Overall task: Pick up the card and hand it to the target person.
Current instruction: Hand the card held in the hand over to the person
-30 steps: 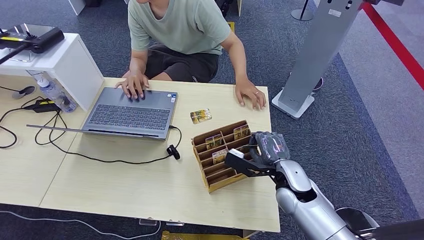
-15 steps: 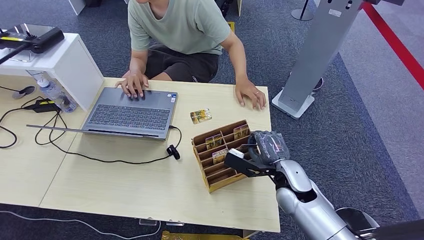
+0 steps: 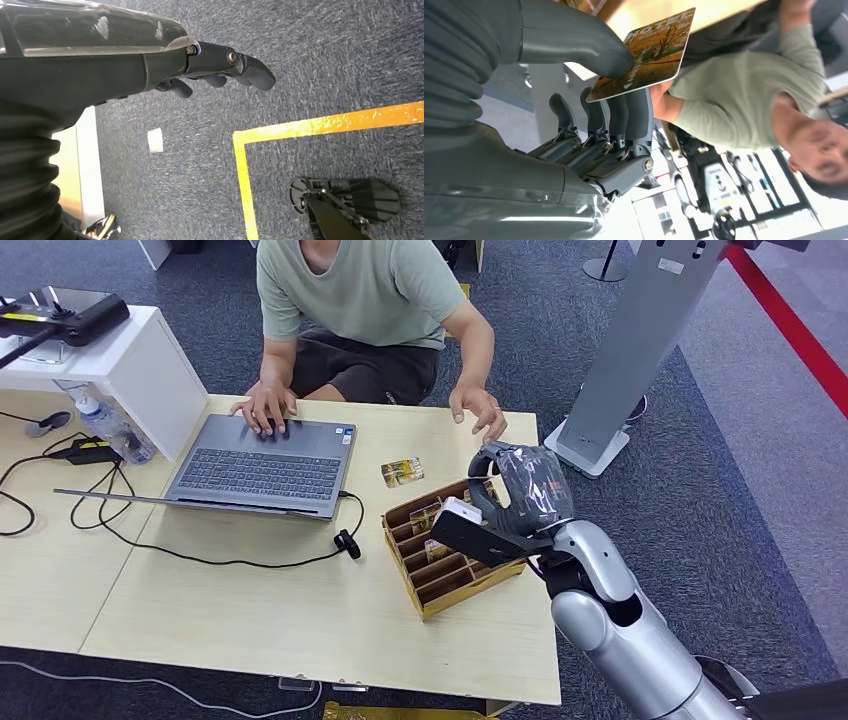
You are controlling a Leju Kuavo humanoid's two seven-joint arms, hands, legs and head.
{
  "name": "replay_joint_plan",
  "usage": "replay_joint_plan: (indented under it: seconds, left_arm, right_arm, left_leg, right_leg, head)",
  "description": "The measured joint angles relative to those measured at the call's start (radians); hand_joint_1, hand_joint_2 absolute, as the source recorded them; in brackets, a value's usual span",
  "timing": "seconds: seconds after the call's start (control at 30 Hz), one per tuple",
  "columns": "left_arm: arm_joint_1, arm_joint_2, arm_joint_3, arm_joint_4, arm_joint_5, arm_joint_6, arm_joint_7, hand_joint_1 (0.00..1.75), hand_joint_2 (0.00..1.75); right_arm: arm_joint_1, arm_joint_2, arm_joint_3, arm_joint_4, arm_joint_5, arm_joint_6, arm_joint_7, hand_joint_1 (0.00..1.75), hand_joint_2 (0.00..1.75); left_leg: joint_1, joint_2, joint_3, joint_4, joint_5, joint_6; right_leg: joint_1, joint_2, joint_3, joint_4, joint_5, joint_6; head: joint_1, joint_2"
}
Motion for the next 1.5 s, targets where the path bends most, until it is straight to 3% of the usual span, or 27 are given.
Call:
replay_joint_plan:
  seconds: [0.37,0.67,0.93,1.07,1.5]
  left_arm:
    - [-0.002,0.0,-0.002,0.0,-0.005,-0.002,0.005,0.0,1.75]
    - [-0.009,-0.001,-0.014,0.0,-0.023,-0.003,0.012,0.0,1.75]
    - [-0.009,-0.002,-0.018,0.0,-0.024,0.0,0.023,0.0,1.75]
    - [-0.009,-0.002,-0.019,0.0,-0.024,-0.002,0.018,0.0,1.75]
    - [-0.007,-0.002,-0.02,0.0,-0.002,0.014,0.007,0.0,1.75]
  right_arm:
    - [-0.077,0.017,0.024,0.019,-0.058,-0.055,-0.044,1.34,1.75]
    - [-0.198,0.132,0.063,0.35,-0.048,-0.227,-0.144,1.34,1.75]
    - [-0.246,0.209,0.081,0.556,-0.049,-0.235,-0.161,1.34,1.75]
    - [-0.258,0.236,0.09,0.634,-0.049,-0.244,-0.166,0.0,1.75]
    - [-0.268,0.268,0.108,0.712,-0.102,-0.266,-0.191,0.0,1.75]
  left_leg:
    - [0.0,0.0,-0.001,0.0,0.0,0.0]
    - [0.0,-0.001,-0.001,0.0,0.0,0.0]
    - [0.0,-0.001,-0.001,0.0,0.0,0.0]
    - [0.0,-0.001,-0.001,0.0,0.0,0.0]
    - [0.0,0.0,-0.001,0.0,0.0,0.0]
  right_leg:
    - [0.0,0.0,0.0,0.0,0.0,0.0]
    - [0.0,-0.001,0.0,0.001,0.0,0.0]
    - [0.0,-0.001,-0.001,0.001,0.0,0.0]
    - [0.0,0.0,-0.001,0.001,0.0,0.0]
    - [0.0,0.0,-0.001,0.001,0.0,0.0]
  head:
    - [-0.001,0.0]
    - [-0.001,0.0]
    - [0.0,0.0]
    - [-0.001,0.0]
    - [-0.001,0.0]
